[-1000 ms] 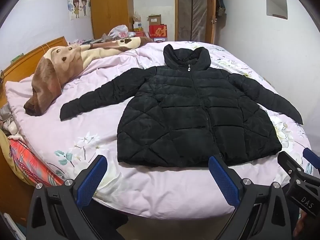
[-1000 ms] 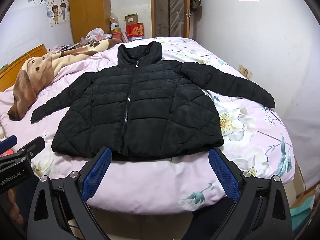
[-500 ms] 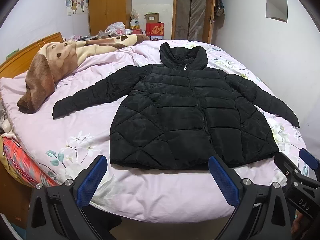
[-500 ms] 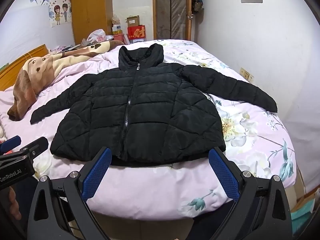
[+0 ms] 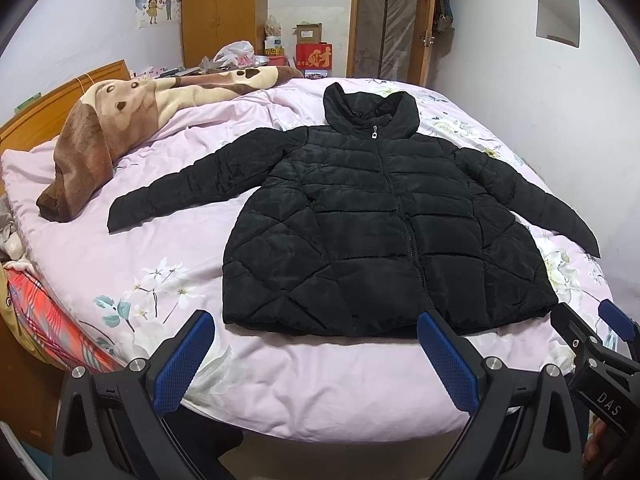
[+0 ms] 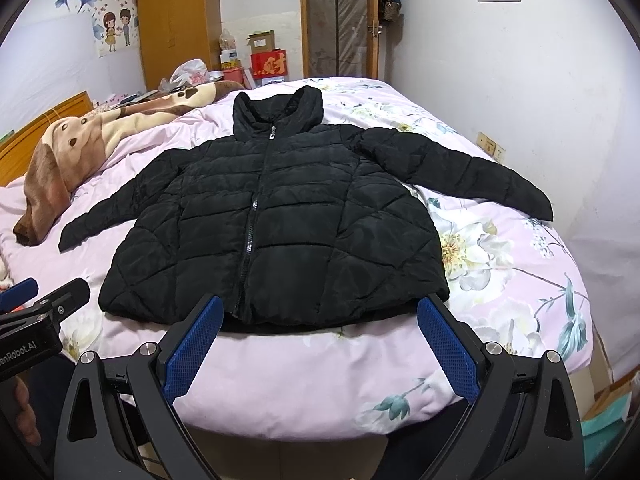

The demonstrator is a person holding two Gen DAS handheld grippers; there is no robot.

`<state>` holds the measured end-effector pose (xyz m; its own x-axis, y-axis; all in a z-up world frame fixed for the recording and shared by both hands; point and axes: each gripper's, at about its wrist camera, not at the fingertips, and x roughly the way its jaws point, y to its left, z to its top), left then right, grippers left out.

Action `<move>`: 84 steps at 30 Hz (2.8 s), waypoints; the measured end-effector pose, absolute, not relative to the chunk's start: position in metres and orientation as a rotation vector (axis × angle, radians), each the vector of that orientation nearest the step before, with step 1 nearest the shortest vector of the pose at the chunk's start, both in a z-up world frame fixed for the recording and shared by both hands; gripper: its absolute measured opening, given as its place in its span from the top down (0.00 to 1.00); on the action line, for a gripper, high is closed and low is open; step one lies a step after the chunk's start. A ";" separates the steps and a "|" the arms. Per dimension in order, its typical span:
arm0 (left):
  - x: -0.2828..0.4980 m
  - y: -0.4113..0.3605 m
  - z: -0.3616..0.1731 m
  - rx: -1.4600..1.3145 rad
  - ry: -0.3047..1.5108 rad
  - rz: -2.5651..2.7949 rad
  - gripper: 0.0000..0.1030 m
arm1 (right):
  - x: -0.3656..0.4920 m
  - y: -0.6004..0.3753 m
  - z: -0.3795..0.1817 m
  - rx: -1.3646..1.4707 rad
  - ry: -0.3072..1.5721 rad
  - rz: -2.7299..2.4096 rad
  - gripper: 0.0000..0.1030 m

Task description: Fold large clothes

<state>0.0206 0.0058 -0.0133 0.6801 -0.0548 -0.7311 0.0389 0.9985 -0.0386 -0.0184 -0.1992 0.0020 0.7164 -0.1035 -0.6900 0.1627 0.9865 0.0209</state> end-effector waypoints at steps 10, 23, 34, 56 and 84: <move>0.021 0.006 -0.013 -0.021 0.823 -0.053 0.01 | -0.018 -0.198 0.002 0.080 0.758 -0.149 0.05; 0.017 0.008 -0.013 -0.023 0.827 -0.044 0.01 | -0.019 -0.199 0.002 0.079 0.759 -0.149 0.05; 0.018 0.008 -0.013 -0.021 0.829 -0.038 0.01 | -0.019 -0.199 0.002 0.079 0.758 -0.149 0.05; 0.019 0.016 -0.019 -0.028 0.837 -0.044 0.01 | -0.017 -0.199 -0.004 0.079 0.768 -0.154 0.05; 0.262 0.298 -0.113 -0.582 0.974 0.372 0.01 | 0.186 -0.091 -0.024 -0.102 0.743 0.154 0.05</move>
<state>0.2622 0.2979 -0.1129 0.5180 0.0388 -0.8545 -0.5413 0.7884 -0.2924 0.1857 -0.0911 -0.0244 0.7261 0.1033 -0.6798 -0.1756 0.9837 -0.0381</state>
